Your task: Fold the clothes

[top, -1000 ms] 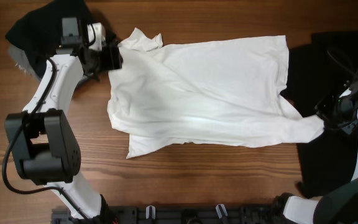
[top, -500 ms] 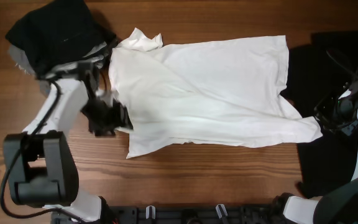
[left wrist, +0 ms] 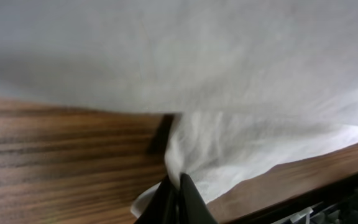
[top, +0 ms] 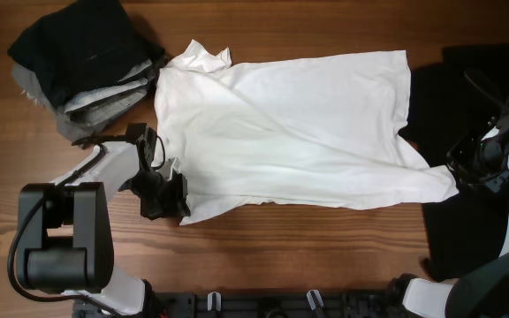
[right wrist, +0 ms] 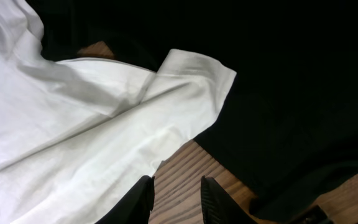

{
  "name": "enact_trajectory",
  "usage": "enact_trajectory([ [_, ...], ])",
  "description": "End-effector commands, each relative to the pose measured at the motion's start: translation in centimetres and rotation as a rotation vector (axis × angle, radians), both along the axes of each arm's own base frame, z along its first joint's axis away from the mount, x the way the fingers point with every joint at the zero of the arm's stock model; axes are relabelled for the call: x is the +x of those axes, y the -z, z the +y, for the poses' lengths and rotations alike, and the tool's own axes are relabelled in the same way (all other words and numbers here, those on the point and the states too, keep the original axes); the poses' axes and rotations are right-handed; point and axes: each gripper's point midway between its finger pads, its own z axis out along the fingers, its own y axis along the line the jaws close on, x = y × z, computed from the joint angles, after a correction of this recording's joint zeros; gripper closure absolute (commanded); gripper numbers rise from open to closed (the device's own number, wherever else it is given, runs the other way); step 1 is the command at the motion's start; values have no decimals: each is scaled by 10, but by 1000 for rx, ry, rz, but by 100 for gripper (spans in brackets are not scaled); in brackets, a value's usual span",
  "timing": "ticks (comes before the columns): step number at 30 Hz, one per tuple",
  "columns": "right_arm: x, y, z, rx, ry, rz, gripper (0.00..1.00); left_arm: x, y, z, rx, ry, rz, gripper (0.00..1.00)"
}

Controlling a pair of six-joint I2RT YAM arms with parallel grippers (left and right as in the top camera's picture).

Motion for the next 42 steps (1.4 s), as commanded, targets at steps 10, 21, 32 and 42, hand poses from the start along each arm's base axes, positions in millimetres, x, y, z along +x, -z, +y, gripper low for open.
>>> enact_trajectory([
  [10, 10, 0, 9, 55, -24, -39, 70, 28, -148, 125, 164, -478, -299, 96],
  [21, 4, 16, 26, 146, -70, -31, 49, 4, -89, 18, -3, -150, -237, 32],
  [32, 12, 37, 34, 207, -59, -82, 46, 9, -10, 0, 11, -291, -84, 35],
  [42, 12, 37, 33, 206, -59, -84, 43, -16, 7, -15, 22, -194, 49, 96],
])
